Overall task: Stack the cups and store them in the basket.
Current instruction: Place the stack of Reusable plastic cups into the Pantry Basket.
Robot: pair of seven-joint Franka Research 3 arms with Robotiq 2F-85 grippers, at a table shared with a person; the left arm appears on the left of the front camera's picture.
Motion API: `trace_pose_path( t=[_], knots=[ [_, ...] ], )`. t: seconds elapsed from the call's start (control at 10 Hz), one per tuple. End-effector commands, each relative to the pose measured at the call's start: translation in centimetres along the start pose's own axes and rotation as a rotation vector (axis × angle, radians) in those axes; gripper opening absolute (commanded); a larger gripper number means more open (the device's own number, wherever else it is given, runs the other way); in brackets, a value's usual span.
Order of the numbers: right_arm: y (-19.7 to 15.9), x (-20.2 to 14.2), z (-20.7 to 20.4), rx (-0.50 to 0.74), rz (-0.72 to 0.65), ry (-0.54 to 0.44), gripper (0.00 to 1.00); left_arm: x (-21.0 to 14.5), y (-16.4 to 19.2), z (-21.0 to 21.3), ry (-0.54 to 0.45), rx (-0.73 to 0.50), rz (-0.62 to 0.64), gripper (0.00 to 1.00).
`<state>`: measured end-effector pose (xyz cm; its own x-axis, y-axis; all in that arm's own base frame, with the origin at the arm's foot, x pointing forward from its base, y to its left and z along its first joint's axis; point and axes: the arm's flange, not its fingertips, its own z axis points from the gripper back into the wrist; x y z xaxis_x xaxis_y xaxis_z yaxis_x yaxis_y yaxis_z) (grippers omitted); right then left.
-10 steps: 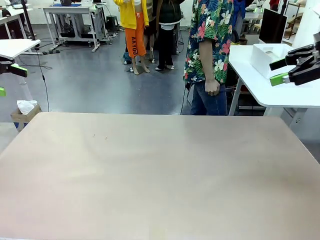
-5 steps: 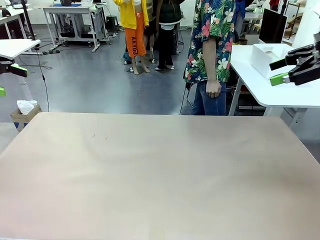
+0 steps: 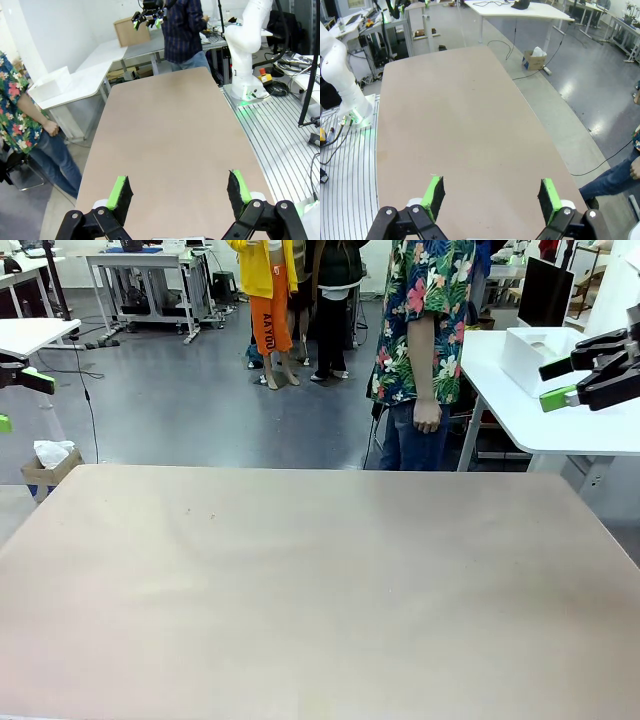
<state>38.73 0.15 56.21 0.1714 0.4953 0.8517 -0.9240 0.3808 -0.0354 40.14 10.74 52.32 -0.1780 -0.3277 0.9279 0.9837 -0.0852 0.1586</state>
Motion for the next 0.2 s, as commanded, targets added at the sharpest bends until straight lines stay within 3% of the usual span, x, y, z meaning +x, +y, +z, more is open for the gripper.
trace_pose_path(
  t=[0.0, 0.1],
  knots=[
    [-0.14, 0.29, 0.06, 0.000, 0.009, -0.026, 1.00, 0.16, -0.22, -0.14, 0.010, 0.002, 0.012, 1.00],
    [-0.14, 0.29, 0.06, 0.000, 0.009, -0.026, 1.00, 0.16, -0.22, -0.14, 0.010, 0.002, 0.012, 1.00]
  ],
)
